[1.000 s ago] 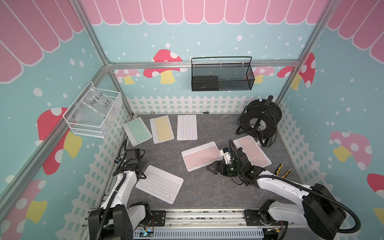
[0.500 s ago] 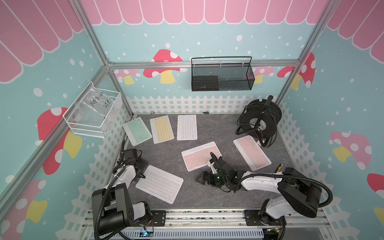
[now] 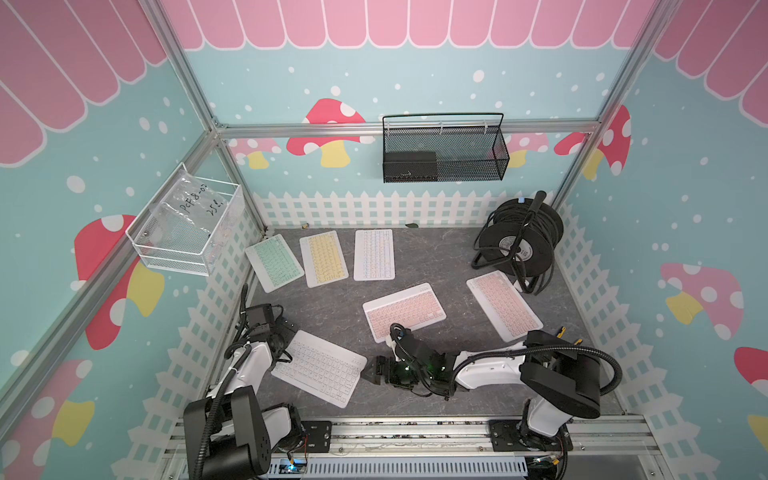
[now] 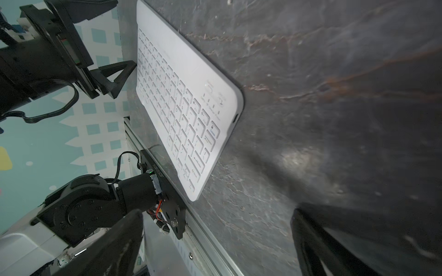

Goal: Stack the numeric keypads
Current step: Move the numeric keypad to the center of the board.

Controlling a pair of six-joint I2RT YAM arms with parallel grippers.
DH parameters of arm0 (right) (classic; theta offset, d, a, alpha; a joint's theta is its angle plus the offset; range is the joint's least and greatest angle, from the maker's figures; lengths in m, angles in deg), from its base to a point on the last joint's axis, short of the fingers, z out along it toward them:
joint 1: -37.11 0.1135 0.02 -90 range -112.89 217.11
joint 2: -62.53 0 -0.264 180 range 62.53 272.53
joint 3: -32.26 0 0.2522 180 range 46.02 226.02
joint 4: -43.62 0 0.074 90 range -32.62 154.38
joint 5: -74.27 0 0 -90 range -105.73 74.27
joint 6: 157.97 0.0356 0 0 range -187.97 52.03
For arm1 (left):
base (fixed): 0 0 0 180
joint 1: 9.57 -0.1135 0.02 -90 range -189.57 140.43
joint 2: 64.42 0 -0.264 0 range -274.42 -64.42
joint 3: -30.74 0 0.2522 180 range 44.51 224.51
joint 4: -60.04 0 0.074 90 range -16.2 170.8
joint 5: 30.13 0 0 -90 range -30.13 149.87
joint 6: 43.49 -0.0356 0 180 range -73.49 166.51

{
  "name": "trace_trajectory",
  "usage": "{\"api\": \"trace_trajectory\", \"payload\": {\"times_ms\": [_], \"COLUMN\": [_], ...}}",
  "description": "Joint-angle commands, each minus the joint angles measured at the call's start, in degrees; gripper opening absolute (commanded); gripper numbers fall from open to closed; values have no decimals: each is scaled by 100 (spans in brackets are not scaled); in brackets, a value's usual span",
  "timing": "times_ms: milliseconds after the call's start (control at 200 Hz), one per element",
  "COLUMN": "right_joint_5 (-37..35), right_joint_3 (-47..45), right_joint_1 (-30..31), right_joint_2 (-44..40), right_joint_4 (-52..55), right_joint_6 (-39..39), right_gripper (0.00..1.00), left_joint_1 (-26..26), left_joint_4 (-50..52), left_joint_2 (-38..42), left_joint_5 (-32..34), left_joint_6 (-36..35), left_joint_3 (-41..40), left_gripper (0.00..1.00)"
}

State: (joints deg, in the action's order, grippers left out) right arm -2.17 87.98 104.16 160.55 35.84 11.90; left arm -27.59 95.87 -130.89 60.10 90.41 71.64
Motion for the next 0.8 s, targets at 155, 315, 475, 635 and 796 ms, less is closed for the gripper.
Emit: {"api": "trace_trajectory", "payload": {"times_ms": [155,315,475,635,796], "right_joint_5": [22,1,-396,-898,-1066], "right_joint_3": [561,634,663,542,141], "right_joint_1": [373,428,410,363,280], "right_joint_2": [1017,1298,1210,818,581], "right_joint_4": [179,142,253,746,769], "right_joint_6": [707,896,725,588,623], "right_gripper": [98,98,98,99,99], "left_joint_1": [-13,-16,-11,-6,126], "left_joint_4": [323,207,47,88,144], "left_joint_2": [328,261,223,487,838], "left_joint_5": [-713,-1005,-1371,-1543,-1820], "left_joint_6": [272,322,392,373,487], "left_joint_3": [-290,-469,-675,-903,-1118], "left_gripper": [99,99,99,99,99]}}
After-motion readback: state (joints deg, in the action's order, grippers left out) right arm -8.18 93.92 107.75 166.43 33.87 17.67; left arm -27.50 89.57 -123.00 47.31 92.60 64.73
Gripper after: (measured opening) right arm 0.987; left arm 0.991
